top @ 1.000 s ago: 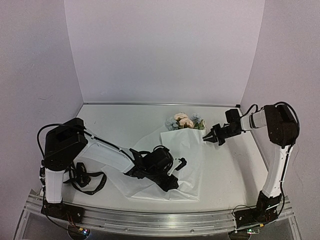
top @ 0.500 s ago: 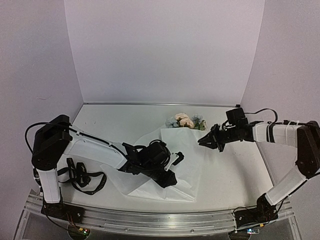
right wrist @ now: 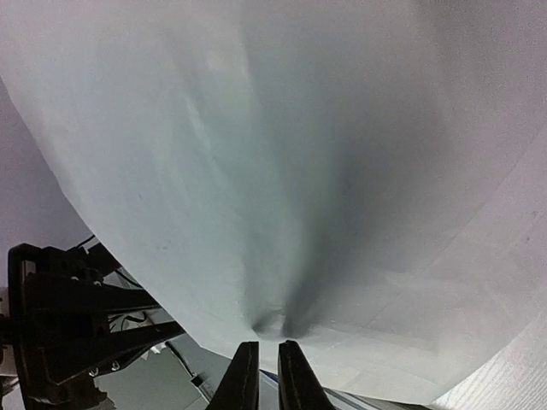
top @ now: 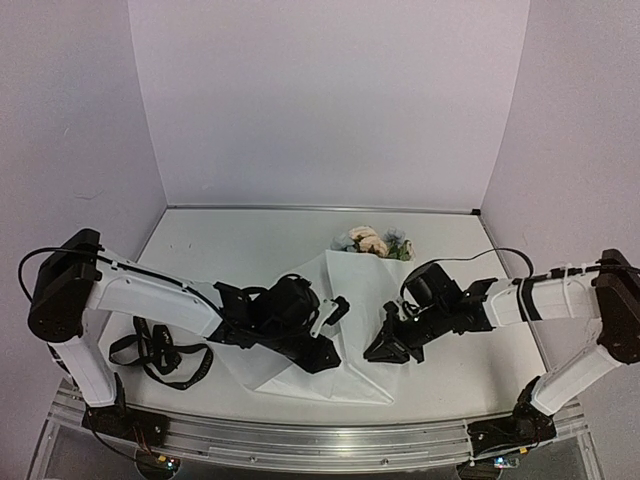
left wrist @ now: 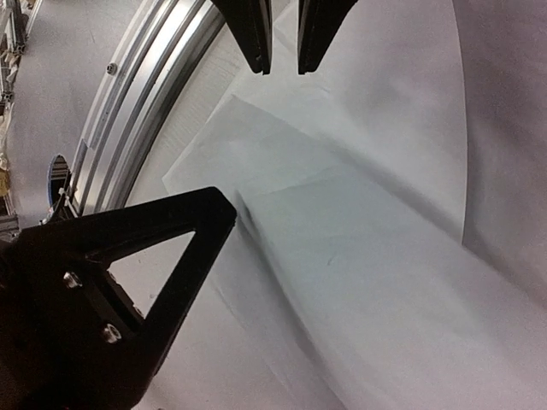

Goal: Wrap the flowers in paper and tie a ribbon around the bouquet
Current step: Adjust the 2/3-folded wrapping paper at the center of the board.

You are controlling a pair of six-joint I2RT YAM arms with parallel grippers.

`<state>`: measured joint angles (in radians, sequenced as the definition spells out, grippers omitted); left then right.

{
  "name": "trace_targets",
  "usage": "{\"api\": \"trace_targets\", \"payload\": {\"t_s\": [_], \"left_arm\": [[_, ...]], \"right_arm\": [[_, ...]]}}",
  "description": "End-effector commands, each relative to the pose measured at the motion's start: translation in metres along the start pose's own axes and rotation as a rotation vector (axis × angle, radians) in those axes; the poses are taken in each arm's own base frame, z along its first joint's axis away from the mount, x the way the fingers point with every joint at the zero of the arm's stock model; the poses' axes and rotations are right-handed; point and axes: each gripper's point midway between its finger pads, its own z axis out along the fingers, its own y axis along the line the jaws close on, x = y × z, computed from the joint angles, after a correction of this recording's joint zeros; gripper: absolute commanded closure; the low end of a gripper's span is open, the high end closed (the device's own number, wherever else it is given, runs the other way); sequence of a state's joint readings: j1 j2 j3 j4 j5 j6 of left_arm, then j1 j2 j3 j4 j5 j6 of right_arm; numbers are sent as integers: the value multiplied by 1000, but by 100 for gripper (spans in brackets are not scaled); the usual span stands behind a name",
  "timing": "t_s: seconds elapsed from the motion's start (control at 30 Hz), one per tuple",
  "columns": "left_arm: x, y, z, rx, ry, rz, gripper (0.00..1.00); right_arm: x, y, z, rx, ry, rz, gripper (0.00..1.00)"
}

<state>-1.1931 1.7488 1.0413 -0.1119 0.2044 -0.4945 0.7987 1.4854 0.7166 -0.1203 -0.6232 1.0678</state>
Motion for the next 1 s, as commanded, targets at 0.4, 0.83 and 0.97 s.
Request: {"api": "trace_targets", "payload": {"t_s": [0.4,0.83,0.97], "left_arm": [[52,19,-67,-35,-68,-416,81],[67,39,-7,-93,-33,-433,86],[88,67,-11,-202,-43,-511,88]], "right_arm": [[20,2,62,28,66,-66,91],[16,-6,82,38,60,-39,91],[16,-11,84,49,56,-35,91]]}}
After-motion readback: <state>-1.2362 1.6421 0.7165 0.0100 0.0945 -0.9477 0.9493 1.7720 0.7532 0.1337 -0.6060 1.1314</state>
